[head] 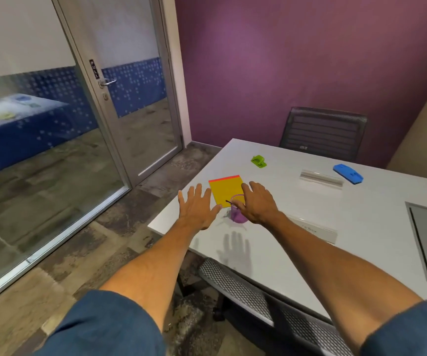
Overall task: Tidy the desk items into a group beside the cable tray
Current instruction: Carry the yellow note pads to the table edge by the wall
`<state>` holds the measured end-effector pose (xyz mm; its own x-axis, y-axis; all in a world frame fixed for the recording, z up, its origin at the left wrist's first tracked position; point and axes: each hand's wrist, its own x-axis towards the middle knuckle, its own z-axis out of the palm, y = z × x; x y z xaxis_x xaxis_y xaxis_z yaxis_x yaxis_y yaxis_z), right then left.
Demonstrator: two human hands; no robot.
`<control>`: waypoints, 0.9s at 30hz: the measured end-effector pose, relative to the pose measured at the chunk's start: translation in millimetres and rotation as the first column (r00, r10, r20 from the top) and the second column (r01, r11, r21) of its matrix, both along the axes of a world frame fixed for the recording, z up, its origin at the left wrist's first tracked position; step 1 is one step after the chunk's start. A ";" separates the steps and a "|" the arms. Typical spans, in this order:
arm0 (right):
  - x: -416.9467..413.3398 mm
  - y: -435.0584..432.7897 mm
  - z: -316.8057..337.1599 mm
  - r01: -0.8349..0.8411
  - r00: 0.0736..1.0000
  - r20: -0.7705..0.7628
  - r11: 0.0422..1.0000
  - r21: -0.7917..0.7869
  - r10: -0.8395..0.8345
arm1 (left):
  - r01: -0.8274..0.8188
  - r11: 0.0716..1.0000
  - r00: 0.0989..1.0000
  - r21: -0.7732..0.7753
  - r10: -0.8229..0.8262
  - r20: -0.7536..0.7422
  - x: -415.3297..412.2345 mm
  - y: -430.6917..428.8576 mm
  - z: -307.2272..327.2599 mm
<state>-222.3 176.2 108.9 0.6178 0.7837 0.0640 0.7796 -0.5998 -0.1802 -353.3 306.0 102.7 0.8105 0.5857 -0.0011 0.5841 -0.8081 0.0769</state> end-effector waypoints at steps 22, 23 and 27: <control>181.7 156.1 -100.2 0.111 0.981 -0.140 0.978 -0.175 -0.136 | 0.024 0.973 0.993 -0.231 -0.051 -0.110 178.3 168.8 -114.4; 188.8 161.1 -107.4 0.113 0.978 -0.151 0.976 -0.188 -0.143 | 0.020 0.969 0.991 -0.247 -0.052 -0.123 184.8 173.3 -122.0; 215.7 179.3 -135.0 0.127 0.969 -0.177 0.962 -0.243 -0.172 | 0.010 0.953 0.987 -0.302 -0.059 -0.152 210.7 188.1 -153.4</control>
